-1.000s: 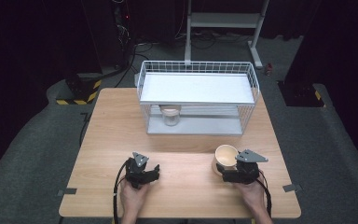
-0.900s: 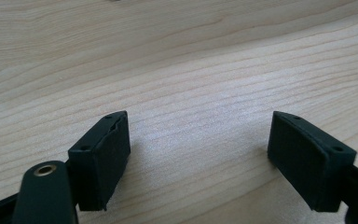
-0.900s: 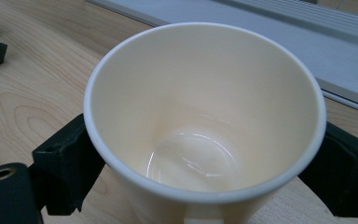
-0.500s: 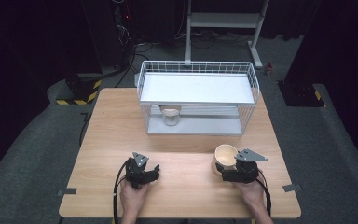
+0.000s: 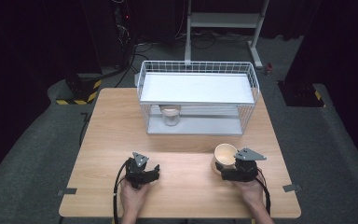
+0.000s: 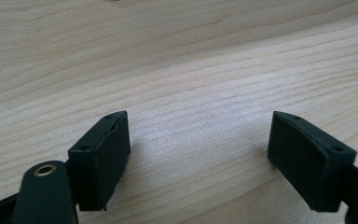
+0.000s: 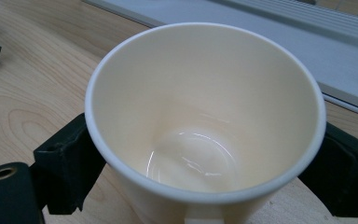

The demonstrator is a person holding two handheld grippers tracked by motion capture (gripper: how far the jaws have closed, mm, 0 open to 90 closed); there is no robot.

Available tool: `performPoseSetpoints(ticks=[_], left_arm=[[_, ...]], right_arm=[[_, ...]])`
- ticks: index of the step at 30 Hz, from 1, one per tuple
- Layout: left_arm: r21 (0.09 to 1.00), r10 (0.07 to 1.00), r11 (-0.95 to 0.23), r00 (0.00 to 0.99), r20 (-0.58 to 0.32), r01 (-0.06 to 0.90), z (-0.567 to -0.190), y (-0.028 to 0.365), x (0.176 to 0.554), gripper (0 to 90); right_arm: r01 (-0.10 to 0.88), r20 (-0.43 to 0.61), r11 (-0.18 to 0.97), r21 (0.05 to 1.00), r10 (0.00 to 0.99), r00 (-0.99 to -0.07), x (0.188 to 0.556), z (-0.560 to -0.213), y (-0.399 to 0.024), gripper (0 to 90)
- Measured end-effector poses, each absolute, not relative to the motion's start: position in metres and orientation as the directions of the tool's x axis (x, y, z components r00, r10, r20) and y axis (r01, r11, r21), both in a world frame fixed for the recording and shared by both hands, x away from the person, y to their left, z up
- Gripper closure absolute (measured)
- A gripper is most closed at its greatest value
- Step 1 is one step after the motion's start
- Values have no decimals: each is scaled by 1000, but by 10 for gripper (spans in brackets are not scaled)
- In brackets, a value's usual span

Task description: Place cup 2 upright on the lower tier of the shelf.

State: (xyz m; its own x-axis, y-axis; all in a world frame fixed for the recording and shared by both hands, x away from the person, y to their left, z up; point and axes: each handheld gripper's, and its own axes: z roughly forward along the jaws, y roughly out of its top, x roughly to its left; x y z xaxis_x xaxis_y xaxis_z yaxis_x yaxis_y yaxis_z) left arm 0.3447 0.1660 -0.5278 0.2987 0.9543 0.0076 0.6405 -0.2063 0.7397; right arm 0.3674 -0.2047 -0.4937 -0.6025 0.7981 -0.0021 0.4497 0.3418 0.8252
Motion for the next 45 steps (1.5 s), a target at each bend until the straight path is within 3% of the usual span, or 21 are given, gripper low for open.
performPoseSetpoints(ticks=[45], left_arm=[[741, 955, -202, 296, 4, 640, -528, 166, 345, 216]], right_arm=[[440, -10, 363, 821, 780, -625, 379, -481, -200, 96]])
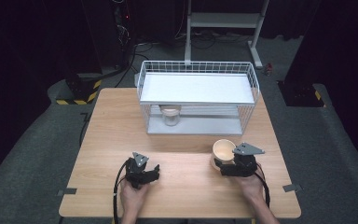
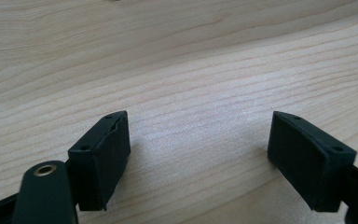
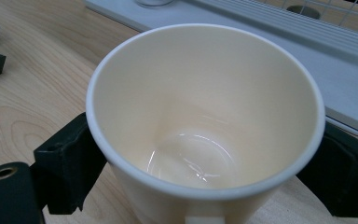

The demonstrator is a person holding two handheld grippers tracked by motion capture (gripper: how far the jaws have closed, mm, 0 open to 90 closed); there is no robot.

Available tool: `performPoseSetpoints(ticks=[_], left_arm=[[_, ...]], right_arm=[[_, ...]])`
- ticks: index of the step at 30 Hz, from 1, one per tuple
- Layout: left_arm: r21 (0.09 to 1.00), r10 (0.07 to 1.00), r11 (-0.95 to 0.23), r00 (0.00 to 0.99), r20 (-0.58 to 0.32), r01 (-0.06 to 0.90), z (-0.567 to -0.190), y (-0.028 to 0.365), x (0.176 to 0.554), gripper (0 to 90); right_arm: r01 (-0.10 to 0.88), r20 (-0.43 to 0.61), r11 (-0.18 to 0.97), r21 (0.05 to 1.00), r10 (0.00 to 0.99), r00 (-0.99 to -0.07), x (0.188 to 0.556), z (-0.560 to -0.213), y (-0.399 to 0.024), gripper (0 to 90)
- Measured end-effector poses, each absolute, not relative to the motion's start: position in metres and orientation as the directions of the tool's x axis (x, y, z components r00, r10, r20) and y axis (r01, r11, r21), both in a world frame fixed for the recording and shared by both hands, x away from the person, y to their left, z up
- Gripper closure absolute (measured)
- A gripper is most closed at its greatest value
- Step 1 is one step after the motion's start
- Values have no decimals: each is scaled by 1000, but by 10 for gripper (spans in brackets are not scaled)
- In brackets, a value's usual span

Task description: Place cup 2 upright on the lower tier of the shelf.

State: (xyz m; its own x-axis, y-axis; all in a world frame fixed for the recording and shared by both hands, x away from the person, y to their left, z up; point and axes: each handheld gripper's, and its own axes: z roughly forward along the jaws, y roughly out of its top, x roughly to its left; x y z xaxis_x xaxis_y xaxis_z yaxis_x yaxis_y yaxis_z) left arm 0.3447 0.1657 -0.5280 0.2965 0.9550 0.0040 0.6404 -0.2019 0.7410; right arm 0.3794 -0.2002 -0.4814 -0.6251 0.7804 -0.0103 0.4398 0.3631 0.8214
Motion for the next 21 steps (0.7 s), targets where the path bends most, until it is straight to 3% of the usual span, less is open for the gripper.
performPoseSetpoints(ticks=[21], left_arm=[[741, 954, -202, 298, 3, 640, -528, 166, 345, 216]], right_arm=[[468, 46, 321, 823, 784, -618, 401, -471, -201, 97]])
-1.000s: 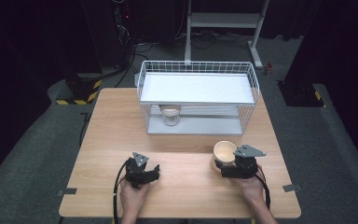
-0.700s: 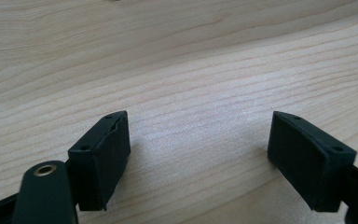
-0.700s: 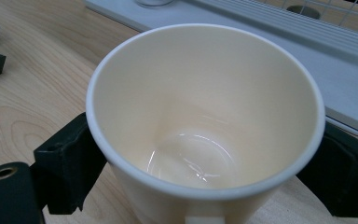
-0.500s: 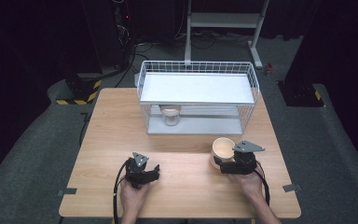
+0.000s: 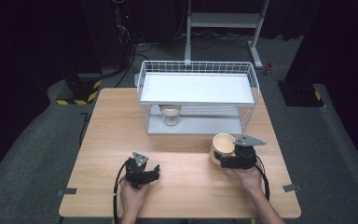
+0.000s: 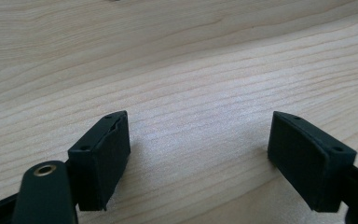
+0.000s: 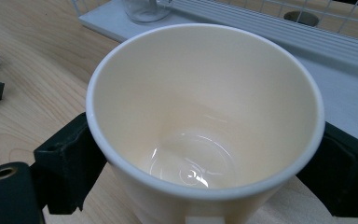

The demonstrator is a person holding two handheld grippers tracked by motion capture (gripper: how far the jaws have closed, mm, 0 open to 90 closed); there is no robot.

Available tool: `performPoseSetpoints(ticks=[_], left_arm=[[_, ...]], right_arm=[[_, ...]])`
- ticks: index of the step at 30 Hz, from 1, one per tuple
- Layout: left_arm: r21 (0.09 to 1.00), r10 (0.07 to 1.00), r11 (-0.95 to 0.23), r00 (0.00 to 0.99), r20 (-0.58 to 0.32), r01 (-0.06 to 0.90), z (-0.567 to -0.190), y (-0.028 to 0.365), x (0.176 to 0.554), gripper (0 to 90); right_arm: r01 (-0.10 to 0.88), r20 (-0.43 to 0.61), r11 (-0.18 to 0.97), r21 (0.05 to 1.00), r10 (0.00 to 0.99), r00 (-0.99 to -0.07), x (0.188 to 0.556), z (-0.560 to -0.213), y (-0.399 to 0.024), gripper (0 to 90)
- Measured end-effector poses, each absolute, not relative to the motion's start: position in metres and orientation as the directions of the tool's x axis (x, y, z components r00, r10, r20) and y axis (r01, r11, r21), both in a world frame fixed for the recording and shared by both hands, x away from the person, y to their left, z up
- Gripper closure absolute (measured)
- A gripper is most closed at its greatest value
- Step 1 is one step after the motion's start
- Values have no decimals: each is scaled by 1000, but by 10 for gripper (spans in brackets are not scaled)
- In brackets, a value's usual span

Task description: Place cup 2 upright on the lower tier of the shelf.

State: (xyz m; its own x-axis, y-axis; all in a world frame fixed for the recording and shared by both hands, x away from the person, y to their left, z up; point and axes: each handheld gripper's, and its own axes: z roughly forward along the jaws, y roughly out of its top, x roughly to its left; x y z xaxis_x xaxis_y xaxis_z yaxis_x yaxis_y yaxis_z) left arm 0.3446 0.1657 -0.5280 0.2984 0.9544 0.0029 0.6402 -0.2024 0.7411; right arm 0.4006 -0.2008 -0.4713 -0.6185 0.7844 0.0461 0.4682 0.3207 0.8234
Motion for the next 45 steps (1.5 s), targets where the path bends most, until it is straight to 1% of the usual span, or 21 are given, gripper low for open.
performPoseSetpoints(ticks=[17, 24, 29, 45], left_arm=[[741, 954, -203, 299, 3, 640, -528, 166, 345, 216], [741, 954, -203, 299, 3, 640, -528, 166, 345, 215], [741, 954, -203, 299, 3, 640, -528, 166, 345, 215], [740, 954, -204, 300, 3, 641, -528, 166, 345, 215]], right_arm=[[465, 38, 321, 825, 790, -612, 417, -459, -197, 96], [469, 42, 304, 829, 802, -595, 427, -452, -202, 96], [483, 71, 278, 830, 807, -586, 432, -452, -205, 96], [492, 62, 274, 826, 824, -563, 451, -449, -198, 96]])
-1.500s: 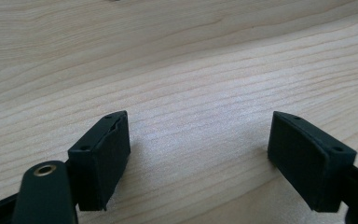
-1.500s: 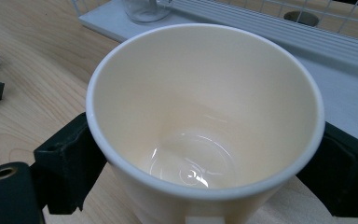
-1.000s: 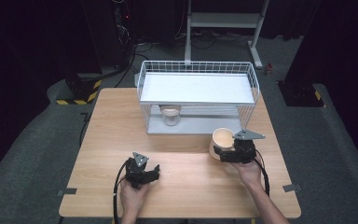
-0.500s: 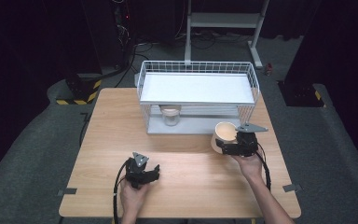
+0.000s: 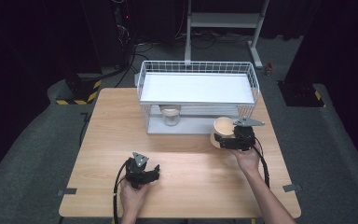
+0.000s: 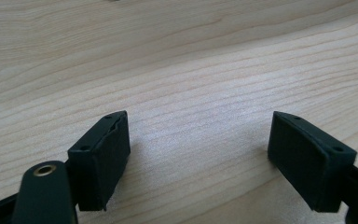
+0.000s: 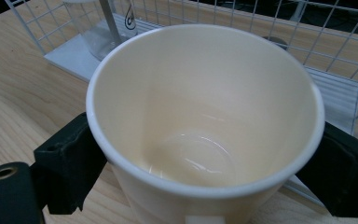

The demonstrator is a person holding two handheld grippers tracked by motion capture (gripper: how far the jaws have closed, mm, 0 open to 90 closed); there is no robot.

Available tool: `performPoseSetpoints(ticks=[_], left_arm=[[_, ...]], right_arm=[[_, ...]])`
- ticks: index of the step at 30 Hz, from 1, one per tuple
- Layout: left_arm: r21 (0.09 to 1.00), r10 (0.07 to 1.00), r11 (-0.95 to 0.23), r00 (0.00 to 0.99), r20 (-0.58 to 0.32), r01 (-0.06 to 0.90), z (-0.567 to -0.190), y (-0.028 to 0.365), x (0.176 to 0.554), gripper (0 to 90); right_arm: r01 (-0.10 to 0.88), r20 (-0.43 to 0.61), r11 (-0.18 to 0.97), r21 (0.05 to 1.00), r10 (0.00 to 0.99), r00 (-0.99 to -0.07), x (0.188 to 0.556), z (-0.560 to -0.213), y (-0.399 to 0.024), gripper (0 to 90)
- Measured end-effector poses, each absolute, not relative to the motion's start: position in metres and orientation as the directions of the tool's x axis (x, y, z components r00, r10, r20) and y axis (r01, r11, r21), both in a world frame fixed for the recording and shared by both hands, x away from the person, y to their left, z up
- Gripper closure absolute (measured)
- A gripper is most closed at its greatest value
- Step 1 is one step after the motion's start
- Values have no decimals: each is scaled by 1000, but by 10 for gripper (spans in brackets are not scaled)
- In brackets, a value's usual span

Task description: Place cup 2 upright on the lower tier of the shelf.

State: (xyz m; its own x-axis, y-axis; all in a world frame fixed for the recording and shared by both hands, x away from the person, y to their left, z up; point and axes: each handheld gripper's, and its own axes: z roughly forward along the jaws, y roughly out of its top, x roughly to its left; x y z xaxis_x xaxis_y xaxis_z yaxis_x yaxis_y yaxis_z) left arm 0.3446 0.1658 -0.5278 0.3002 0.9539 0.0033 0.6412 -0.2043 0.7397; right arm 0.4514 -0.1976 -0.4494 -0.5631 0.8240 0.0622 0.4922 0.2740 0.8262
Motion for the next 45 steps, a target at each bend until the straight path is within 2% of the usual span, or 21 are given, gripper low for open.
performPoseSetpoints(ticks=[16, 45], left_arm=[[740, 954, -204, 299, 4, 641, -528, 166, 345, 215], [740, 954, -205, 300, 4, 641, -528, 166, 345, 215]], right_arm=[[489, 15, 288, 823, 851, -525, 475, -452, -185, 96], [535, 21, 276, 799, 875, -484, 501, -469, -177, 97]])
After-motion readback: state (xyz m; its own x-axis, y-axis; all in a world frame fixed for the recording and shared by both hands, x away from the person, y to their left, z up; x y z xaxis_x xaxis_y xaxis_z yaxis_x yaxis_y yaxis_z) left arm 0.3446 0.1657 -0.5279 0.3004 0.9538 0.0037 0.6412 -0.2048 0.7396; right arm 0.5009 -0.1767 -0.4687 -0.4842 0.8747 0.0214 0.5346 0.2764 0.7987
